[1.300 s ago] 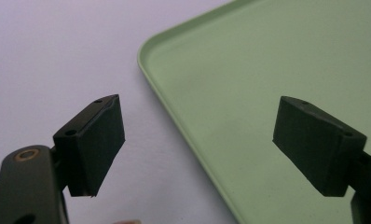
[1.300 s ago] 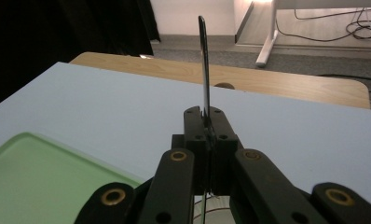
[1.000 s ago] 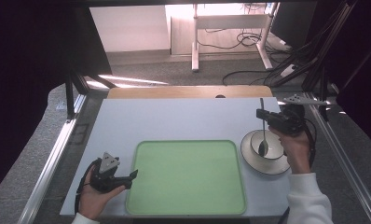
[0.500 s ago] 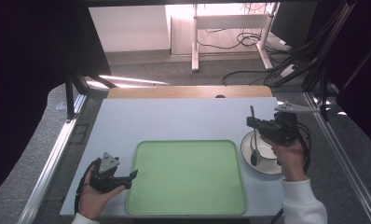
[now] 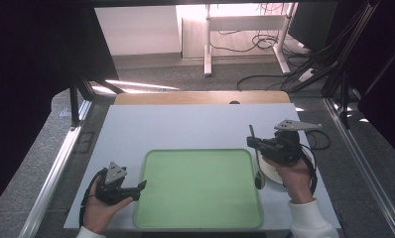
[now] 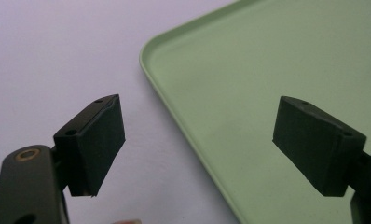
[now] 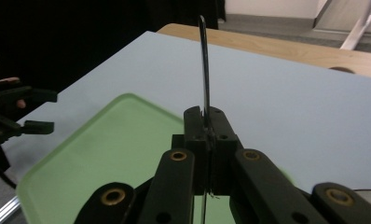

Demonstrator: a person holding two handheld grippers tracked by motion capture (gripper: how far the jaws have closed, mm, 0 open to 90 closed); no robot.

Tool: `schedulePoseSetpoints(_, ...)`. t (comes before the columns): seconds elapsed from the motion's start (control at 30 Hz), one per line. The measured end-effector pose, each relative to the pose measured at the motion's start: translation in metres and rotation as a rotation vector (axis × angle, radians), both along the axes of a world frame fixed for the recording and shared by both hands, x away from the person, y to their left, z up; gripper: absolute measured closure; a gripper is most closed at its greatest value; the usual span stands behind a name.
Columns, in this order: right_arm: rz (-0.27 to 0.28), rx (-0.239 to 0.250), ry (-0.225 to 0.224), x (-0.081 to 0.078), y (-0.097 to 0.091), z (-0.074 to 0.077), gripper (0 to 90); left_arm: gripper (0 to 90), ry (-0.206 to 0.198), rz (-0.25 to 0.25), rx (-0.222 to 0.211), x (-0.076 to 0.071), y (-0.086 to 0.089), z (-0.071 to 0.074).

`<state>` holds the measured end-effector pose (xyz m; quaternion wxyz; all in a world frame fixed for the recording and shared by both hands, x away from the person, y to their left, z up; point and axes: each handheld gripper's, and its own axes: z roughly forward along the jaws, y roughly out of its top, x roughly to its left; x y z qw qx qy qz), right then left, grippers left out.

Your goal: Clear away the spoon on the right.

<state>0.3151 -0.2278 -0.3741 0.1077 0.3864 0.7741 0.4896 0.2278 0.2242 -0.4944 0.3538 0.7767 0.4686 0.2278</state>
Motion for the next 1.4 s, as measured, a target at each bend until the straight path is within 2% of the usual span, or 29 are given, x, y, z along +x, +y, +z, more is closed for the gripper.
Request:
schedulePoseSetpoints(0.07,0.016,0.012,0.02,-0.001,0.003,-0.003,88.3,16.3,0.0,0.0,0.001,0.0,0.0,0.0)
schedulePoseSetpoints(0.4,0.047,-0.021,0.056,-0.005,0.021,-0.018,88.3,16.3,-0.001,0.002,0.001,-0.001,0.001,0.0)
schedulePoseSetpoints(0.7,0.064,-0.035,0.078,-0.005,0.031,-0.026,88.2,16.4,0.002,0.001,0.007,0.0,0.001,0.0)
schedulePoseSetpoints(0.97,0.082,-0.065,0.124,-0.002,0.043,-0.04,88.2,16.4,0.004,0.004,0.008,-0.001,0.0,0.0)
schedulePoseSetpoints(1.03,0.079,-0.075,0.152,0.001,0.046,-0.047,88.1,16.4,0.005,0.004,0.007,-0.001,0.0,-0.001)
schedulePoseSetpoints(1.4,0.055,-0.087,0.204,0.007,0.05,-0.065,88.0,16.4,0.008,0.003,0.01,0.0,0.0,-0.002)
